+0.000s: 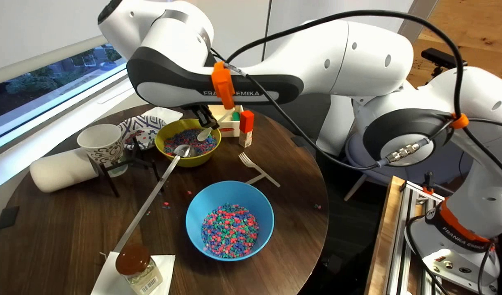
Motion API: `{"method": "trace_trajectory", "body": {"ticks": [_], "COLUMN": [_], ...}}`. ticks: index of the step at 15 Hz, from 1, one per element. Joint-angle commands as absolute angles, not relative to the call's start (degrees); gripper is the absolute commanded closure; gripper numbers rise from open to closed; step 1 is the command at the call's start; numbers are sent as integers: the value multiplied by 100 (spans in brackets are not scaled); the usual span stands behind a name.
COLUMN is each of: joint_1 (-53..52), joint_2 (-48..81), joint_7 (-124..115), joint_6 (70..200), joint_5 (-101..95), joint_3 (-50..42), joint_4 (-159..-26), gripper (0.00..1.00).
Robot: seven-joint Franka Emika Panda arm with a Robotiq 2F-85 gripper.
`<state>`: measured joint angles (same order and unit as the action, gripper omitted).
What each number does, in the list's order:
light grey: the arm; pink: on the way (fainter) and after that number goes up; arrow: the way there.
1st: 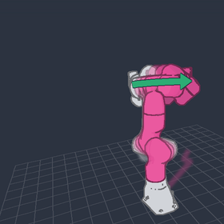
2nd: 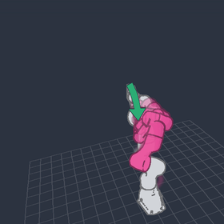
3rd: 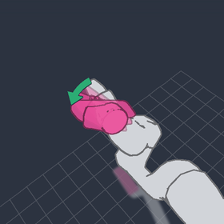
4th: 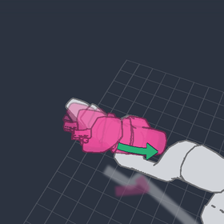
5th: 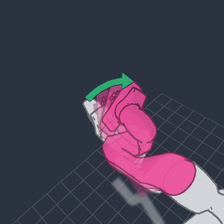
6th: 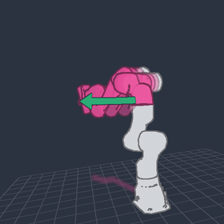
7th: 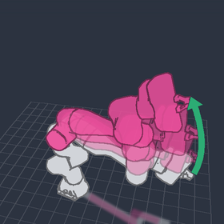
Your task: Use the spoon to collect some content from the yellow bowl and put the content on the white plate
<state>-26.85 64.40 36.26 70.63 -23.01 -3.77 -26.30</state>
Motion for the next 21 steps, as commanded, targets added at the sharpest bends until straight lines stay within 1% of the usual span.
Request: {"method": "trace_trajectory", "body": {"ticks": [1,2,3,6,7,9,10,11,12,16,20,21], "joint_1": [-2608,-2611,-2630,-2672,-2696,-2714,-2695,-2649,-2586,-2233,-1923,-2033], "joint_2": [6539,6488,6433,6326,6258,6011,5896,5772,5641,5213,4965,4968], "joint_7": [3692,3748,3781,3814,3792,3705,3627,3437,3245,2508,1732,2150], "joint_6": [7071,7111,7170,7174,7160,7157,7097,6975,6856,6792,7094,7040], "joint_5": [-2153,-2153,-2169,-2199,-2216,-2191,-2134,-2056,-1944,-1489,-1161,-1396], "joint_3": [-278,-261,-259,-274,-290,-287,-262,-244,-201,-63,-8,-93], "joint_4": [-2546,-2593,-2638,-2623,-2642,-2751,-2736,-2735,-2739,-2669,-2554,-2699], "gripper": [96,61,60,40,31,18,9,2,0,0,0,0]}}
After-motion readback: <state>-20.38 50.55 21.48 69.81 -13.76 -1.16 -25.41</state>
